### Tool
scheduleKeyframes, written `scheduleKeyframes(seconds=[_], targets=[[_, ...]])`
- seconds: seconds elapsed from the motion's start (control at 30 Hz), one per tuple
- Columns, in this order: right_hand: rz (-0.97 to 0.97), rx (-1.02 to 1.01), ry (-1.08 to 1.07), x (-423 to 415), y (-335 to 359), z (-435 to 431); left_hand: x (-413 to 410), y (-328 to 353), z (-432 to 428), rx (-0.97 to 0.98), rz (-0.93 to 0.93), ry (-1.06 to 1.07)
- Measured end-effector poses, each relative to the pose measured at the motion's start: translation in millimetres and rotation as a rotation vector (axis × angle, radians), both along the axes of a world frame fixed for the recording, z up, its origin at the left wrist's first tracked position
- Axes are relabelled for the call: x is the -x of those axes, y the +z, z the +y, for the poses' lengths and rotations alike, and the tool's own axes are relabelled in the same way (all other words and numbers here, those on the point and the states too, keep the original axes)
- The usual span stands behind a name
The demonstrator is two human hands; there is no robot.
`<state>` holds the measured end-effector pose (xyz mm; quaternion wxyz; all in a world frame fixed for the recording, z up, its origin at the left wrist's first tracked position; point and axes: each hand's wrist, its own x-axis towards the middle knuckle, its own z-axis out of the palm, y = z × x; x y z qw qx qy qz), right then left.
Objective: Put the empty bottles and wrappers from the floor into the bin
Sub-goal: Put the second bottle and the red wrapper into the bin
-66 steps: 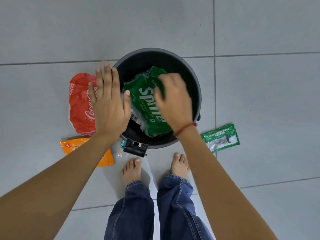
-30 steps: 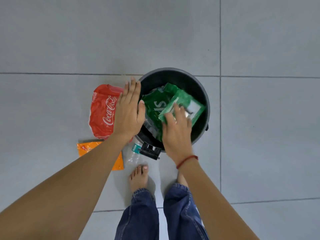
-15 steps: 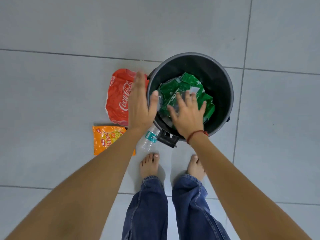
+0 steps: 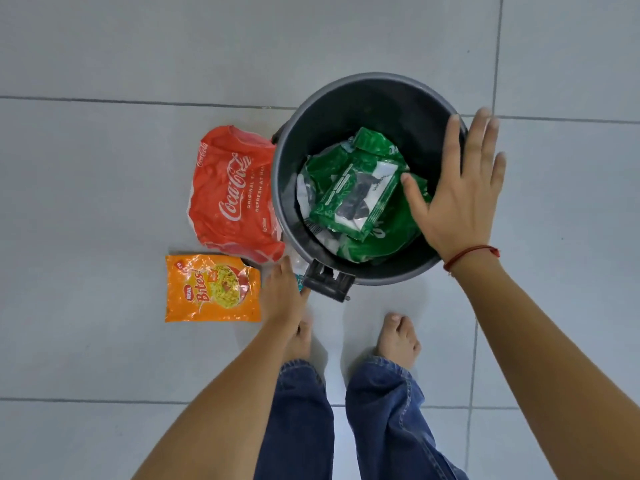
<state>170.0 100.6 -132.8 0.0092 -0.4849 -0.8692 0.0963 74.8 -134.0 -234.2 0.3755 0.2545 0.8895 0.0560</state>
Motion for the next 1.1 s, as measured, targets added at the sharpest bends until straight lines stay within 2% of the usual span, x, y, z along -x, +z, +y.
scheduleKeyframes(seconds=[0.17,0.23,0.33,0.4,0.5,0.57,0.7,0.8,0.87,0.97,1.03,1.1], targets=[[-0.050,-0.022,-0.001,2,3,-3,2,23,-2,0.087,-0.011,0.129],[-0.086,-0.025,0.001,3,7,-3,-5,48,-11,0.039,-0.029,0.365],[-0.108,0.009,0.001,1,8,-3,-25,103,-17,-0.163,0.016,0.848],[-0.107,0.007,-0.004,1,8,-3,-33,137,-8,-0.269,0.120,0.955],[-0.102,0.014,-0.008,3,8,-4,-31,178,25,-0.522,0.292,0.725],[-0.098,0.016,-0.009,3,8,-3,-24,187,55,-0.588,0.331,0.548],[-0.069,0.023,0.000,0,7,-2,-7,160,115,-0.311,0.363,0.263],[-0.038,0.031,0.000,0,6,-2,1,127,141,-0.064,0.332,-0.168],[-0.024,0.036,-0.004,0,7,-3,-1,117,146,0.053,0.213,-0.382],[-0.028,0.045,-0.012,2,9,-4,0,112,139,0.171,0.030,-0.443],[-0.022,0.048,-0.013,3,10,-4,-1,112,131,0.063,0.013,-0.400],[-0.025,0.049,-0.016,2,11,-4,2,123,120,-0.292,0.083,-0.306]])
